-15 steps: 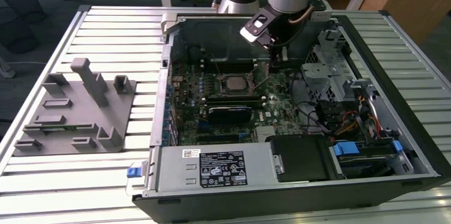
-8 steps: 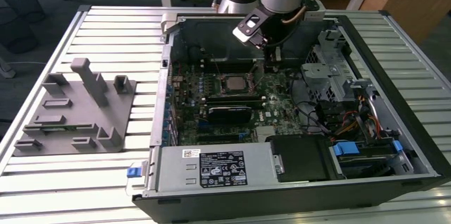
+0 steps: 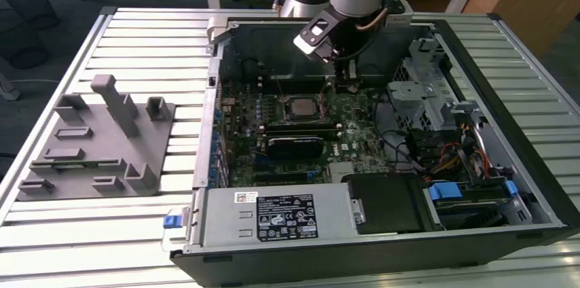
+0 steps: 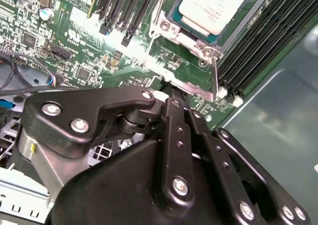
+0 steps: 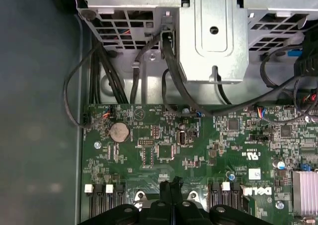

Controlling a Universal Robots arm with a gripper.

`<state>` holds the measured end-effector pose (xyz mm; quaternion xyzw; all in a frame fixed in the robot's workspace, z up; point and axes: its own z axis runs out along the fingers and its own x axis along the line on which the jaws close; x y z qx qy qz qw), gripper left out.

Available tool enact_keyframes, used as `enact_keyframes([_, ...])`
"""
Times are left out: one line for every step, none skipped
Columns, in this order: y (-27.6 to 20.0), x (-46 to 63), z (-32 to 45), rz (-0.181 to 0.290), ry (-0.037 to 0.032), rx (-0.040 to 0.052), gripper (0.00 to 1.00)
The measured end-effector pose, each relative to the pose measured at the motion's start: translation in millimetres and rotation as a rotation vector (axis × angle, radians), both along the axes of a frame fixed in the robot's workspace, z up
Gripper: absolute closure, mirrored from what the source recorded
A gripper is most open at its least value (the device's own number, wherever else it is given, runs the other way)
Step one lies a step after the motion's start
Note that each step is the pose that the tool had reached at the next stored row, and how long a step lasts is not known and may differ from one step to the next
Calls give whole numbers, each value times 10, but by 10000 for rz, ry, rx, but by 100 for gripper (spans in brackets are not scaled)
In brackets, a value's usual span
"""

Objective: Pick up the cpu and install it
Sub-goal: 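Close the cpu cover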

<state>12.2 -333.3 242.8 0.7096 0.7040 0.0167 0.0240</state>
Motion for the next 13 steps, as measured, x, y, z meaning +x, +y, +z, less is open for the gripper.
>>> enact_keyframes([0,-9,0,0,0,0,89])
enact_keyframes([0,-18,0,0,0,0,89])
enact_keyframes([0,-29,0,0,0,0,89])
enact_keyframes([0,-40,0,0,0,0,89])
enact_keyframes([0,-52,0,0,0,1,89])
enact_keyframes([0,-64,0,1,0,1,89])
enact_keyframes([0,-77,0,1,0,0,89])
enact_keyframes([0,-88,0,1,0,1,89])
enact_keyframes([1,-98,-1,0,0,1,89])
enact_keyframes([0,-107,0,0,0,0,89])
enact_keyframes([0,-116,0,0,0,-1,89])
enact_keyframes([0,-126,0,0,0,0,89])
enact_keyframes([0,-137,0,1,0,0,89])
